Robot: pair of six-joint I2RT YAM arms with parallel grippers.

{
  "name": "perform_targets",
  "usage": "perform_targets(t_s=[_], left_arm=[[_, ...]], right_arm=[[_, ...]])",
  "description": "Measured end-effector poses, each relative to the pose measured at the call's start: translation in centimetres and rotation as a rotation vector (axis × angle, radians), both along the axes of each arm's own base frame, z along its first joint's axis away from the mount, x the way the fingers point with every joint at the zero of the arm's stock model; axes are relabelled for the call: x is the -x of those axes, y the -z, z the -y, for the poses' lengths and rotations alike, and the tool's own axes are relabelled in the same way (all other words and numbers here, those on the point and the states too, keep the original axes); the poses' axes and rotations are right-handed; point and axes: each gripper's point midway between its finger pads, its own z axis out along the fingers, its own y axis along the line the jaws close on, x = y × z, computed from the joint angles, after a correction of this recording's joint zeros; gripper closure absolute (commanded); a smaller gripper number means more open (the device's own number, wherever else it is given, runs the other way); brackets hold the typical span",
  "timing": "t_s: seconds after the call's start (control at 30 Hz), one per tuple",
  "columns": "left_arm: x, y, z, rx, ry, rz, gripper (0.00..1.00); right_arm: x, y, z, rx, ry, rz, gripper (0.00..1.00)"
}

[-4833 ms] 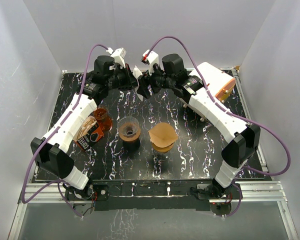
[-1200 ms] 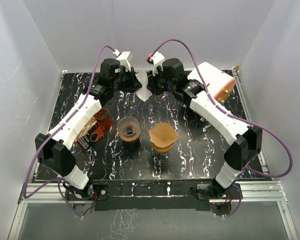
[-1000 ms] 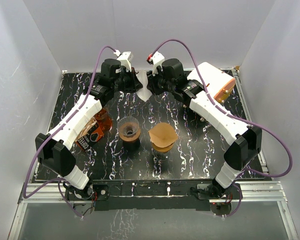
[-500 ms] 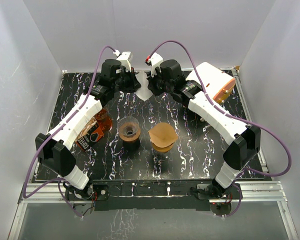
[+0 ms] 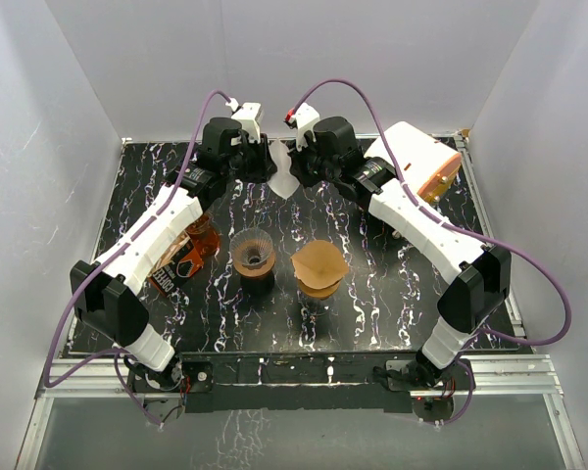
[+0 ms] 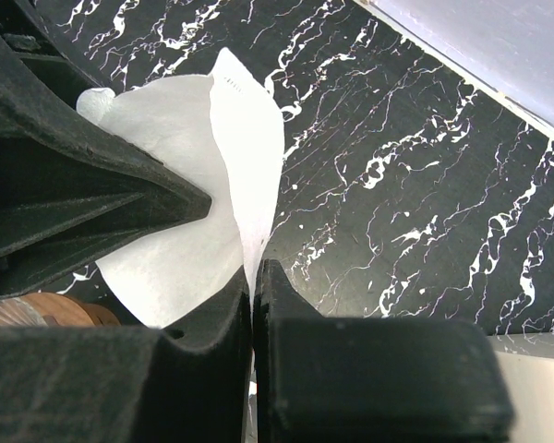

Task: Place the coffee filter in the dripper
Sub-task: Place the coffee filter in the coffee dripper.

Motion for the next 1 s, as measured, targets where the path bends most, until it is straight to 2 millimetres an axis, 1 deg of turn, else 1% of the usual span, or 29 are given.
perform_targets(t_s=[0.03, 0.13, 0.67, 1.0], left_arm=[[-0.02, -0.01, -0.04, -0.002, -0.001, 0.002, 0.75], [-0.05, 0.00, -0.08, -0.006, 0.000, 0.005, 0.73], [0.05, -0.38, -0.33, -0.021, 0.006, 0.026, 0.76], [0.36, -0.25, -0.46, -0.033, 0.020, 0.032, 0.72]], right_arm=[[-0.02, 0.00, 0.02, 0.001, 0.001, 0.001, 1.00], [-0.06, 0.00, 0.07, 0.004, 0.003, 0.003, 1.00], [-0.17, 0.00, 0.21, 0.020, -0.003, 0.017, 1.00], [-0.25, 0.00, 0.32, 0.024, -0.002, 0.019, 1.00]])
